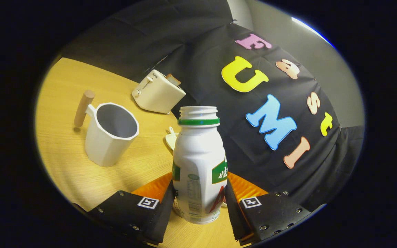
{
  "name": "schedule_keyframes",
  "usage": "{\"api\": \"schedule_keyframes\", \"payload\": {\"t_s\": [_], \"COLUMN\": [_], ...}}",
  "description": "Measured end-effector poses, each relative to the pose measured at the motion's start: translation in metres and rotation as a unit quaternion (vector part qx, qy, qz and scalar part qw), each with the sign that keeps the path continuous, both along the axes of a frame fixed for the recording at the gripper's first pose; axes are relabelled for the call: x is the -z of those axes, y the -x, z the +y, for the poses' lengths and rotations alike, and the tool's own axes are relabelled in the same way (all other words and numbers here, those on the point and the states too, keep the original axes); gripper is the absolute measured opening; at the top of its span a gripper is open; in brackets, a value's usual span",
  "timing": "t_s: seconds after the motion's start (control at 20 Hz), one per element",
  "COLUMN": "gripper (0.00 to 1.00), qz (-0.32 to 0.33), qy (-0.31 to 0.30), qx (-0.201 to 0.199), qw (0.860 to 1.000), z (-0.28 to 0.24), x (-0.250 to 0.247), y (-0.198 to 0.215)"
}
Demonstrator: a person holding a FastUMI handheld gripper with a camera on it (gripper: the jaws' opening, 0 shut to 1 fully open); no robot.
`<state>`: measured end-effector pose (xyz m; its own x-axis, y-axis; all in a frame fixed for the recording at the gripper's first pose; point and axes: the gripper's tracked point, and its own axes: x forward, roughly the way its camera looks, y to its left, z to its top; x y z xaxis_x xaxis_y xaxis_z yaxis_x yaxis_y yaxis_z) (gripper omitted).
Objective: Take the bottle from table, then pour the juice into the cup, finally place the bottle on the coaster
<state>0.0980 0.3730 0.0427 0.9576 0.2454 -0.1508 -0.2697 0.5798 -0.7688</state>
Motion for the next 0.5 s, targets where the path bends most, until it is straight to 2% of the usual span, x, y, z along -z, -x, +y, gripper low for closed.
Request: {"api": "schedule_keyframes", "payload": {"t_s": [0.5], "gripper": [0.72], "qz": [-0.028], "qy": [0.118], "qx": [-0.013], "qw": [0.993], "z": [0.014], "x": [0.005], "y": [-0.001]}}
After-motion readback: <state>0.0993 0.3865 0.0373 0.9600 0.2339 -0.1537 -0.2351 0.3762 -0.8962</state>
